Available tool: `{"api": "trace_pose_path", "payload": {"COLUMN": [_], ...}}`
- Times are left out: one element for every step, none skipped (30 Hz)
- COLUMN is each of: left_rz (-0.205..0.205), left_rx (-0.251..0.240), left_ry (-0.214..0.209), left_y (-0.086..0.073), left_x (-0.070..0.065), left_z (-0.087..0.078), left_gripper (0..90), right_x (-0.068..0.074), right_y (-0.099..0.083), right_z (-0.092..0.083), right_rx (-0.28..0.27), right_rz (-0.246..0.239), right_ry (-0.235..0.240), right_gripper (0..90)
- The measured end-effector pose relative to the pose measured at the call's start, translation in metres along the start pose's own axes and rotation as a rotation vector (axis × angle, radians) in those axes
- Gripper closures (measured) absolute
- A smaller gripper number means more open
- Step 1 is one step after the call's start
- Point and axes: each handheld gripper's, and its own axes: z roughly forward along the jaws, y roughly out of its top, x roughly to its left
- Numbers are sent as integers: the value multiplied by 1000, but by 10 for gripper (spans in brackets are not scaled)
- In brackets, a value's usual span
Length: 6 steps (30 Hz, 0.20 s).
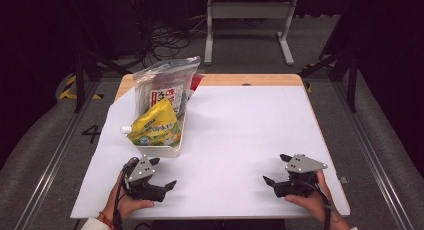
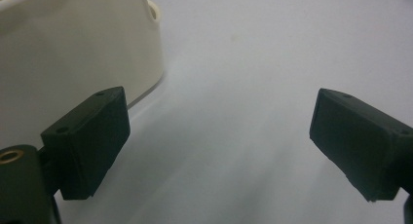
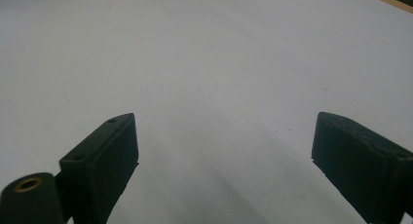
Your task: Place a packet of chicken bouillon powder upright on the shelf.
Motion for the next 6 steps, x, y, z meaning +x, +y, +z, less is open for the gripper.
{"api": "trace_pose_path", "payload": {"left_rz": [2,3,3,2,2,4], "left_rx": [1,1,1,1,-1,-9], "left_ry": [0,-1,-1,1,5,7], "left_y": [0,0,0,0,0,1], "left_x": [0,0,0,0,-1,-1], "left_z": [0,0,0,0,0,-1], "left_gripper": [85,86,86,86,87,96], "right_x": [0,1,1,1,2,3], "right_y": [0,0,0,0,0,0], "right_z": [0,0,0,0,0,0], "right_rx": [1,0,0,1,0,2], "right_rz": [-3,-2,-2,-3,-5,-7], "right_ry": [-1,0,0,0,1,6], "right_gripper": [97,97,97,98,99,99]}}
